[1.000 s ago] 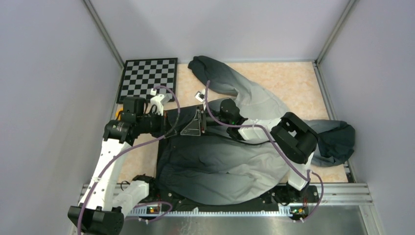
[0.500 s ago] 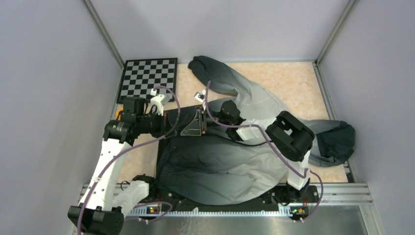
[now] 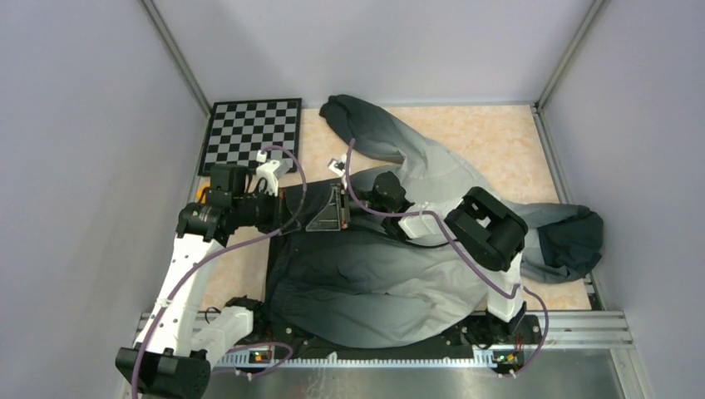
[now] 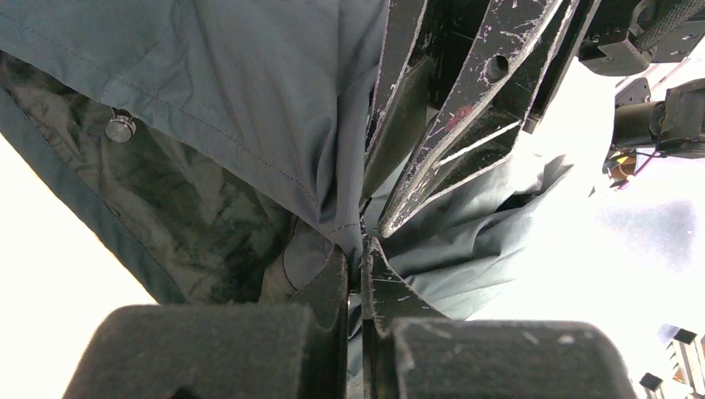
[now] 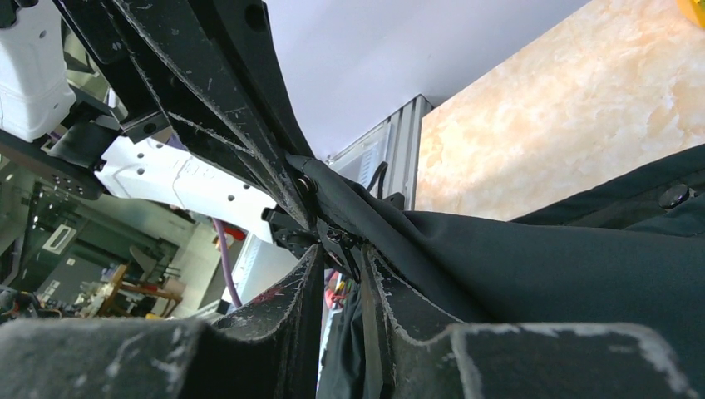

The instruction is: Zip up the jacket

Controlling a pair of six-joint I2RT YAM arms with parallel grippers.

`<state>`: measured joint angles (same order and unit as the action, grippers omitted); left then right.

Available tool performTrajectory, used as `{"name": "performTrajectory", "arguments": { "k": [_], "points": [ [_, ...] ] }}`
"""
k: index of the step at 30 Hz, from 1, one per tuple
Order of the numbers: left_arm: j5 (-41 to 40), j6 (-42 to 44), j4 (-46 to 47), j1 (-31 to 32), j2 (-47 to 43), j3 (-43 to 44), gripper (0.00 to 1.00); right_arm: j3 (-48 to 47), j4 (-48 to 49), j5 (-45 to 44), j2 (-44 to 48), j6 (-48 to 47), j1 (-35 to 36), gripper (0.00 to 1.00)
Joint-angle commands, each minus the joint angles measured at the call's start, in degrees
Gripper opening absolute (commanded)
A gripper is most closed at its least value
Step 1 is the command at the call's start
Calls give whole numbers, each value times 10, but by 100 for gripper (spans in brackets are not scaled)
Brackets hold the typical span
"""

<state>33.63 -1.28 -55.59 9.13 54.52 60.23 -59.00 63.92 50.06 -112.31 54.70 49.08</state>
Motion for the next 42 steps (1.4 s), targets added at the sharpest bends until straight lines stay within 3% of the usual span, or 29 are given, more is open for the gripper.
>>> {"name": "performTrajectory", "arguments": {
  "k": [1, 8, 15, 19, 25, 32, 35, 37, 39, 42],
  "points": [
    [20, 5, 8, 3, -4, 14, 0, -26, 25, -8, 0, -6, 6, 22],
    [18, 4, 7, 3, -7, 13, 0, -31, -40, -37, 16, -57, 17, 21],
    [9, 0, 7, 3, -7, 12, 0, -27, -131, -101, 56, -136, 38, 12],
    [7, 0, 7, 3, -9, 11, 0, -16, -136, -118, 77, -154, 44, 11],
    [9, -1, 6, 3, -10, 11, 0, 6, -67, -108, 82, -137, 46, 15],
    [11, -2, 6, 3, -10, 12, 0, -8, -96, -127, 84, -152, 51, 15],
    [8, -3, 6, 3, -9, 12, 0, -10, -117, -142, 90, -161, 56, 9],
    [-4, -7, 7, 3, -8, 11, 0, -16, -145, -160, 97, -159, 57, 0],
    [-25, -16, 8, 3, -7, 11, 0, -40, -237, -194, 111, -140, 57, 0],
    [-64, -34, 10, 3, -8, 4, 0, -156, -595, -279, 118, -135, 68, 0]
  ]
}}
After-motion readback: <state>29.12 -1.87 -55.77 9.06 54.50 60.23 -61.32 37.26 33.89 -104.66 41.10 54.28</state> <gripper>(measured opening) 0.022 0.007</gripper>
